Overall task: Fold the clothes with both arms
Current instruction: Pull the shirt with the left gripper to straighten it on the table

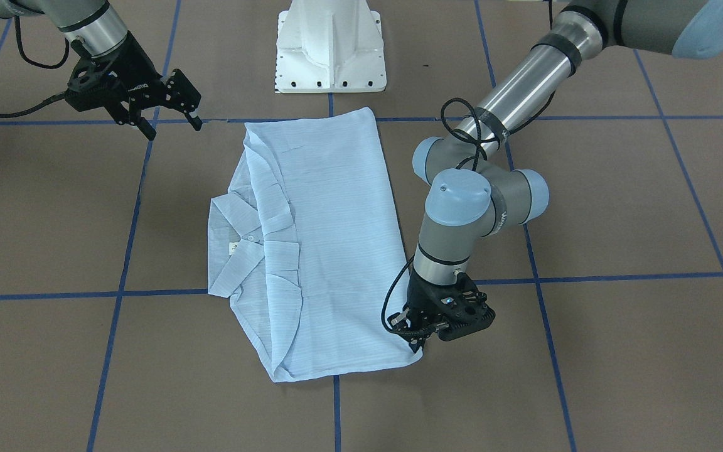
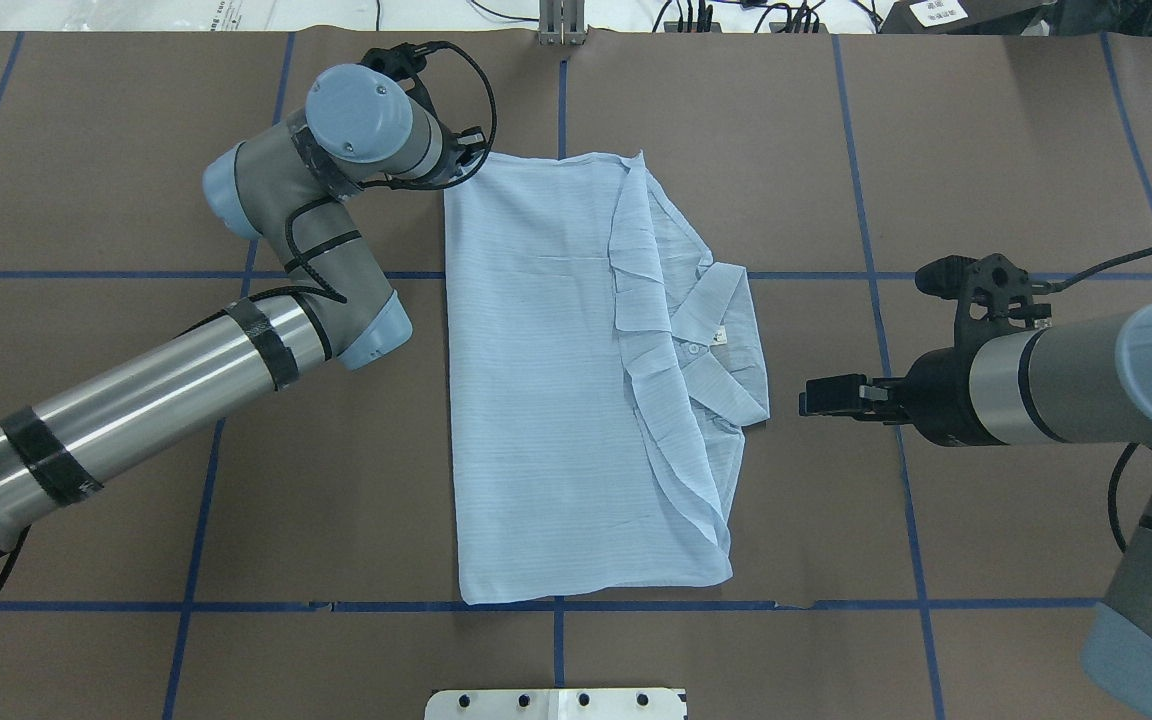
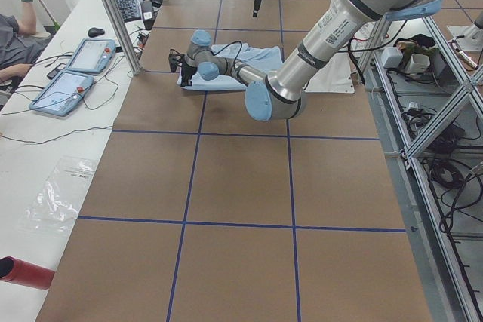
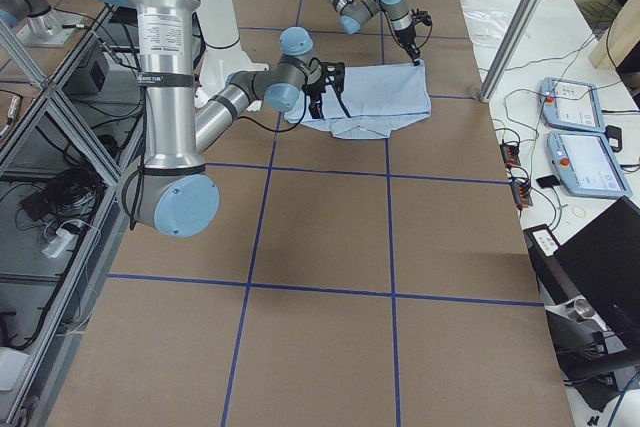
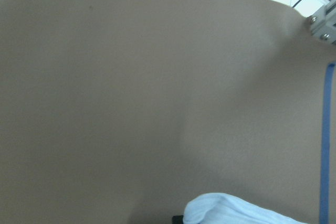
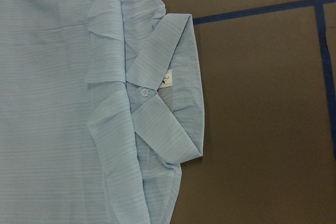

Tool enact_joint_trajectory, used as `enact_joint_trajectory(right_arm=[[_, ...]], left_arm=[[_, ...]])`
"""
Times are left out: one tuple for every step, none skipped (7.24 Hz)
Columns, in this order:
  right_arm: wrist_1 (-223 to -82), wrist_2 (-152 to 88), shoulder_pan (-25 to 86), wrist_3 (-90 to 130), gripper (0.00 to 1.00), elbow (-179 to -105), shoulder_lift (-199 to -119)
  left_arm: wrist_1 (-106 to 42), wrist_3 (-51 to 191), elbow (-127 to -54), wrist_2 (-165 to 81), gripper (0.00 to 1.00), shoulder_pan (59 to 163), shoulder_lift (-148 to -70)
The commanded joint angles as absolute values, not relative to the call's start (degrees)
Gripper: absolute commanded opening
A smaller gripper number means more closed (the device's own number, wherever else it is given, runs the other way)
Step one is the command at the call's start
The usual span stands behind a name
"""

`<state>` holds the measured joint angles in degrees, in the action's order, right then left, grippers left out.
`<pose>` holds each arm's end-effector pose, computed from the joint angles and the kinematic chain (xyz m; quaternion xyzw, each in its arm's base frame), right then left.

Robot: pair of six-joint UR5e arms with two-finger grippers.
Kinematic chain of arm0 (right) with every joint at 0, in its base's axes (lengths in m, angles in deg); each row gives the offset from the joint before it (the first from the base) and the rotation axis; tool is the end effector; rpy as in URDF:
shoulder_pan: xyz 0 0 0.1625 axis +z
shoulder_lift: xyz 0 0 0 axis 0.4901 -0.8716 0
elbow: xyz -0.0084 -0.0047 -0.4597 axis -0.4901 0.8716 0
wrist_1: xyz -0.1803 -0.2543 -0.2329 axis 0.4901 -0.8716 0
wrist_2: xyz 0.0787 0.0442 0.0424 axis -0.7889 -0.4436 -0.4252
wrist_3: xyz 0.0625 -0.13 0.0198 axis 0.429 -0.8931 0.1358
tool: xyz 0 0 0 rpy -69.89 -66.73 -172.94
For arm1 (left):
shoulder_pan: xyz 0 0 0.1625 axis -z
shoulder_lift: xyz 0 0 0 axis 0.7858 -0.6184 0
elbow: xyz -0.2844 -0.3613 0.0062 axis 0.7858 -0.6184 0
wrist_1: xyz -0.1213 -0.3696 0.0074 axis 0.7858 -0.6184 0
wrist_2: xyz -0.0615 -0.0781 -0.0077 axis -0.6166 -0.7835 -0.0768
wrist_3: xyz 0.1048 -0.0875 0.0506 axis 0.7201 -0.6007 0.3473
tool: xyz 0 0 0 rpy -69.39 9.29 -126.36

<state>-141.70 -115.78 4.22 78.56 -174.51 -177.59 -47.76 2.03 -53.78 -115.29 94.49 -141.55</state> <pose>-0.3449 -0.3373 0.3868 0.0864 -0.5064 0.0649 0.8555 0.5725 -0.6924 0.3300 0.1729 0.4595 -0.2452 0.8360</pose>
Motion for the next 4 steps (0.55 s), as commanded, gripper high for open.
enact_joint_trajectory(right_arm=[[-141.7, -115.8, 4.2, 78.8, 1.0, -174.6, -177.6], [-141.7, -115.8, 4.2, 78.8, 1.0, -174.6, -177.6], [-141.7, -115.7, 4.1, 78.8, 1.0, -174.5, -177.6], [-141.7, -115.7, 4.1, 78.8, 1.0, -174.5, -177.5]], left_arm=[[-55.7, 4.5, -48.5, -110.8, 0.0, 94.6, -142.8], [-56.4, 4.5, -48.4, -110.2, 0.0, 94.6, -142.8], [-57.4, 4.5, -48.3, -109.5, 0.0, 94.6, -142.8], [-57.5, 4.5, -48.3, -109.5, 0.0, 94.6, -142.8]])
